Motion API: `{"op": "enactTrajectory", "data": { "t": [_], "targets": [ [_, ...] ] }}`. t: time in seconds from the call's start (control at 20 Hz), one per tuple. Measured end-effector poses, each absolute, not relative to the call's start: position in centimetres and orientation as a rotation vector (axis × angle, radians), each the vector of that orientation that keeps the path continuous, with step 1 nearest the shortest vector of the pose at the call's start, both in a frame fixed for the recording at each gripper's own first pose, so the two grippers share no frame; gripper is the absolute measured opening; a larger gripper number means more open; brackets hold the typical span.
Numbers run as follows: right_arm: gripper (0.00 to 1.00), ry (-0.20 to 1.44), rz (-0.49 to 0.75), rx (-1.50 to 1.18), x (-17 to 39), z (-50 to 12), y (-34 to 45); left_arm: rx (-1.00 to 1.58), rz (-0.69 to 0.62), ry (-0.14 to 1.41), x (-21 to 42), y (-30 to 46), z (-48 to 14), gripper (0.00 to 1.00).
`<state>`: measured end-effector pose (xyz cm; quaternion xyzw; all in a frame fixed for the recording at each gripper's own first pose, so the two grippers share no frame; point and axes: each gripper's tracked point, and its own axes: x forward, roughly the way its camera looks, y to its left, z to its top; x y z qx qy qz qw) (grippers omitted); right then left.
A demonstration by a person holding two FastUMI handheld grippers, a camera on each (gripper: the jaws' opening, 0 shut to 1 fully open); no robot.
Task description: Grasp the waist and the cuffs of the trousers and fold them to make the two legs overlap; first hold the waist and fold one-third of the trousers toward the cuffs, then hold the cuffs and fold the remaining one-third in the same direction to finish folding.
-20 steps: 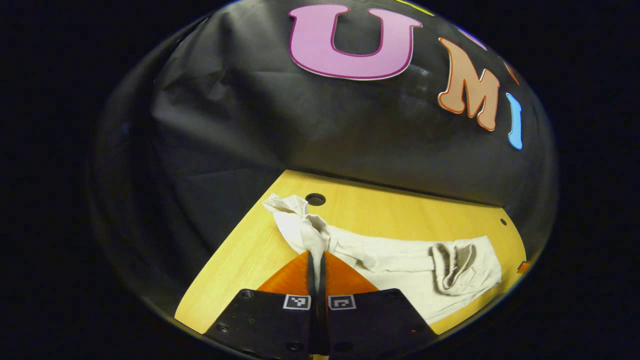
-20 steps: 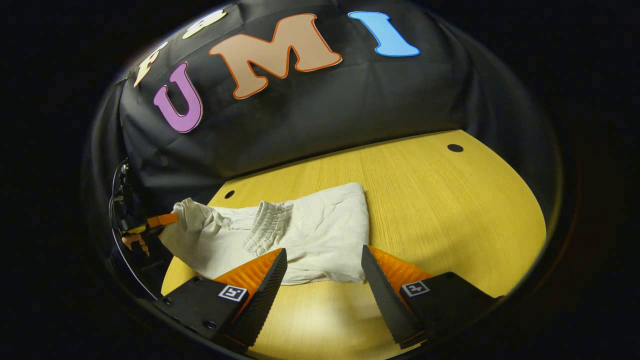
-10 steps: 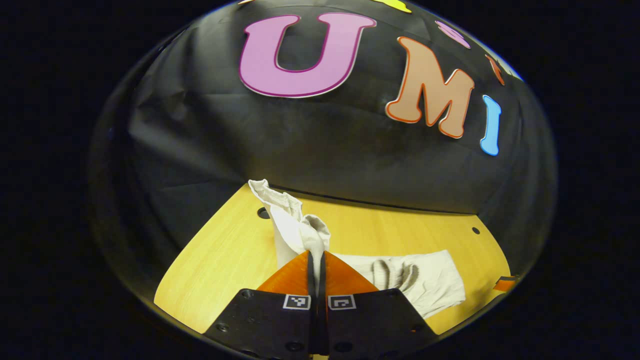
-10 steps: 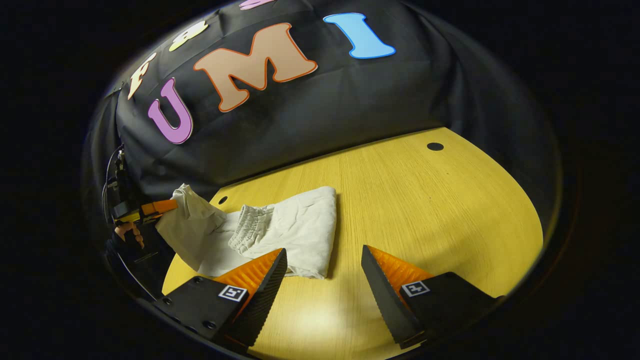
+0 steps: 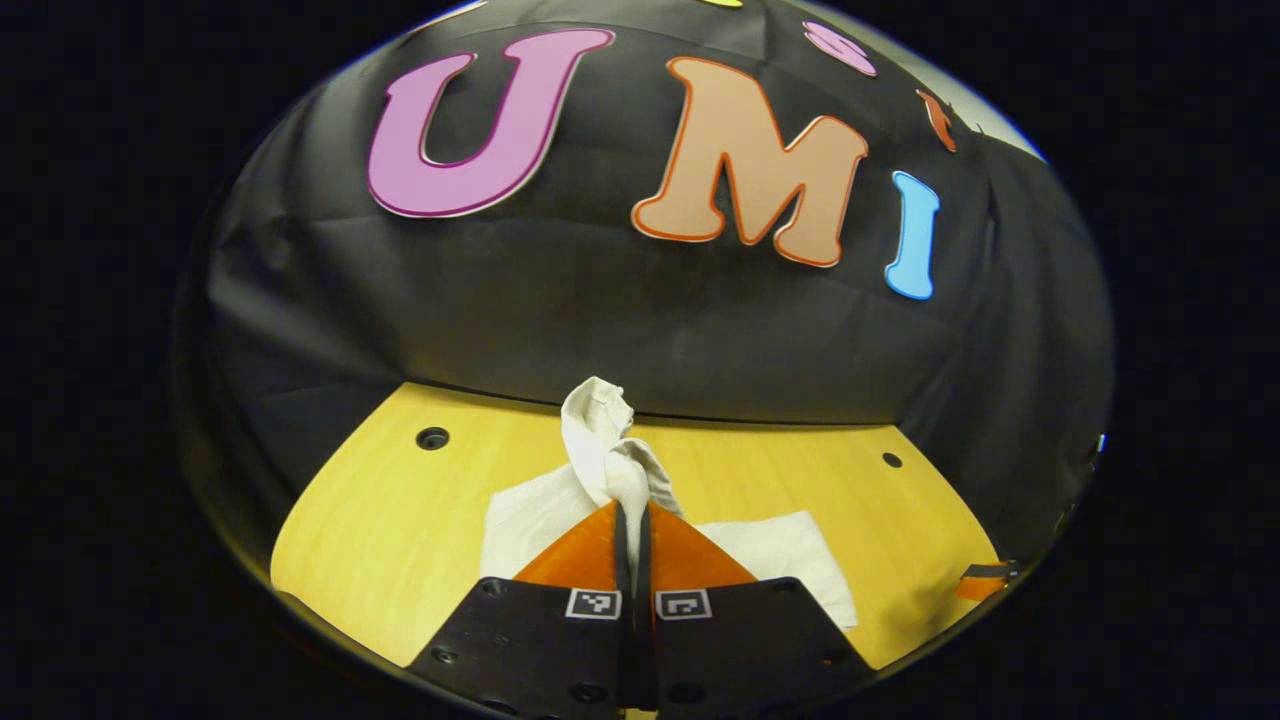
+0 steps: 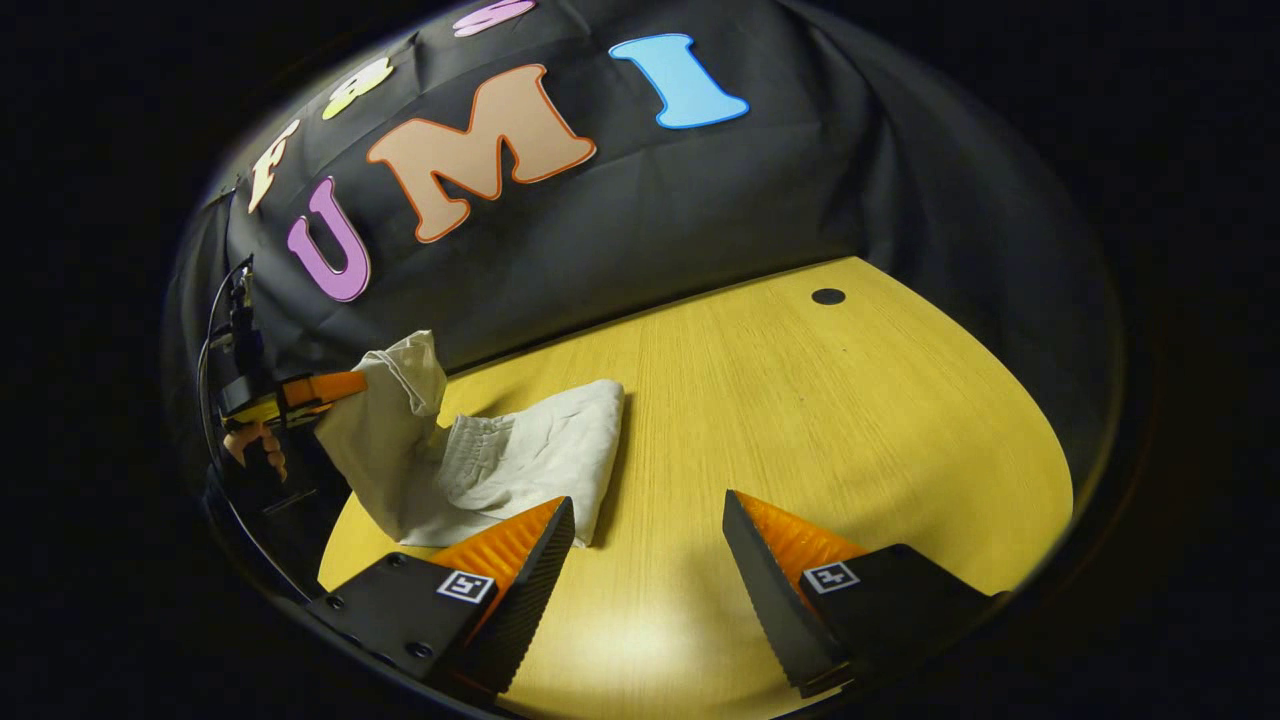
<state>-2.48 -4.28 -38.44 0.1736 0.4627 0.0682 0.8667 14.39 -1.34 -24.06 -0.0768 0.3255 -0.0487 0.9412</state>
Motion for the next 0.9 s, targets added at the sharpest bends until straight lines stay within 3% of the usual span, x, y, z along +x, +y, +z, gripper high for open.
{"op": "enactTrajectory", "data": {
  "t": [0.45,0.9],
  "targets": [
    [0.96,0.976,0.122,0.359,-3.3,-38.7,-9.0,-0.137,-0.203,0.673,15.0,-11.2,-24.9,0.00],
    [0.96,0.981,0.121,0.347,-3.3,-38.7,-11.8,-0.132,-0.263,0.744,12.9,-18.9,-30.7,0.00]
  ]
}}
